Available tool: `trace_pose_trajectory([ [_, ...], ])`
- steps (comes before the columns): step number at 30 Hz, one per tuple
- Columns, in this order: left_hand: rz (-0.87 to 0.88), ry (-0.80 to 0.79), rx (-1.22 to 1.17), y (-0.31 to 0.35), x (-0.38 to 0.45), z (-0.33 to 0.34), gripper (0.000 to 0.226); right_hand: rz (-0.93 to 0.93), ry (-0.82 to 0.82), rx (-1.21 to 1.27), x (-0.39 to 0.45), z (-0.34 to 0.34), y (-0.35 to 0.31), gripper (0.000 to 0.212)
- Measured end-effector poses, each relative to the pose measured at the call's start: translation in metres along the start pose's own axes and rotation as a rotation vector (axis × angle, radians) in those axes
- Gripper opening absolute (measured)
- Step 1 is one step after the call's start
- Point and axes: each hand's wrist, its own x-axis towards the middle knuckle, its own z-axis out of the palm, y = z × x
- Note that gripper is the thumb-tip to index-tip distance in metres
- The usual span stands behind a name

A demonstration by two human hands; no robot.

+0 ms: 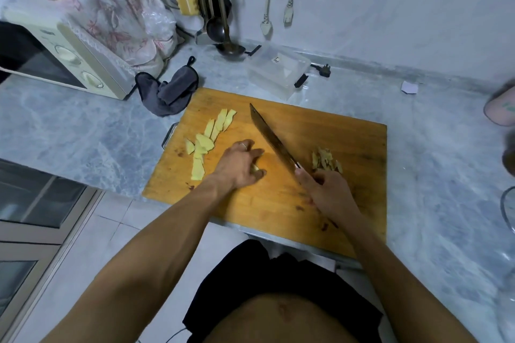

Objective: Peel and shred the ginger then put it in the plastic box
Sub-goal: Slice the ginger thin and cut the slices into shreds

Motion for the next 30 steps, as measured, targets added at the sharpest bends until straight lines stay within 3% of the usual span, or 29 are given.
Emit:
trace_pose_trajectory([
  [6,0.209,0.104,-0.156,-0.025,-0.017,0.010,0.038,0.039,-0.009,0.083,0.005,0.011,-0.018,0.057],
  [8,0.183,0.260,-0.320,-0.031,-0.027,0.012,0.035,0.034,-0.015,0.095,0.008,0.014,-0.025,0.056],
  [11,-0.012,0.435,-0.486,-0.042,-0.049,0.017,0.035,0.029,-0.008,0.112,0.009,0.022,-0.030,0.057],
  [19,-0.193,0.011,-0.247,-0.034,-0.034,0.003,0.102,0.012,0.007,0.145,0.008,0.029,-0.021,0.059],
  [21,-0.208,0.015,-0.264,-0.030,-0.025,0.005,0.095,0.020,0.004,0.143,0.009,0.028,-0.020,0.057],
  [27,-0.055,0.129,-0.405,-0.038,-0.013,0.012,0.034,0.012,0.053,0.127,0.010,0.025,-0.015,0.062],
  [30,-0.001,0.164,-0.396,-0.040,-0.014,0.016,0.028,0.016,0.055,0.134,0.009,0.021,-0.014,0.060],
])
